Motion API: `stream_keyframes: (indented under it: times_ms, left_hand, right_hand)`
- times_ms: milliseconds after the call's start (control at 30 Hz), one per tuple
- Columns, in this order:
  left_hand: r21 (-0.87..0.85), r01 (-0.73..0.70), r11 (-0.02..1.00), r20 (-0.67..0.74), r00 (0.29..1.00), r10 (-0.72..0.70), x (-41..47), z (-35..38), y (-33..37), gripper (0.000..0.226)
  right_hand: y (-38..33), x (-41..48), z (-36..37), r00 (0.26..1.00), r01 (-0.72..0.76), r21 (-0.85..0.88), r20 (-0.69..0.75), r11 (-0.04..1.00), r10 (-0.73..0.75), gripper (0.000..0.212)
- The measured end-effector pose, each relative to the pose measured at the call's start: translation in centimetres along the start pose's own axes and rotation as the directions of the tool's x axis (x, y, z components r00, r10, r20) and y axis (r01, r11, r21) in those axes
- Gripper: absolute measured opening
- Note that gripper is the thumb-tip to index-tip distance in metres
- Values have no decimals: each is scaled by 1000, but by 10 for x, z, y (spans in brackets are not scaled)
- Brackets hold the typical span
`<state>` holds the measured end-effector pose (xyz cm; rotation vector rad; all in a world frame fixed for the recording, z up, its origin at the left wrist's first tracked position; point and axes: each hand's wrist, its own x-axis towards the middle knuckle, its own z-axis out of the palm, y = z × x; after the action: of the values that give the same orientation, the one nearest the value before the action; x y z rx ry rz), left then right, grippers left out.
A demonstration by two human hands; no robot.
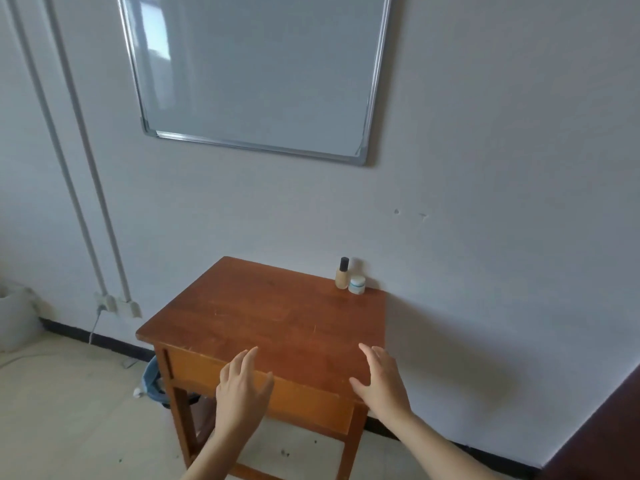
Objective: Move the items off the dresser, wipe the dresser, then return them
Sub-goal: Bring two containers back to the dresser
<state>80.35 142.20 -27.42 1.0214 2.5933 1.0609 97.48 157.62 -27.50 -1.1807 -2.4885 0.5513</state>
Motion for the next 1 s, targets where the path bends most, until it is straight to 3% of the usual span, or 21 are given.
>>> stream_keyframes:
  times_ms: [233,600,1000]
  left_hand:
    - [-4,2,1000,75,997,-2,52,43,-5,52]
    - [43,-1,999,80,997,-2,170,103,49,55]
    - [59,43,997,237,970,-56,240,170,66,56]
  right_hand:
    - [29,44,24,994,-74,-20,78,997,76,62]
    - [83,177,13,994,-111,65,20,992,110,60]
    - [120,270,42,981,-182,149,91,972,169,62]
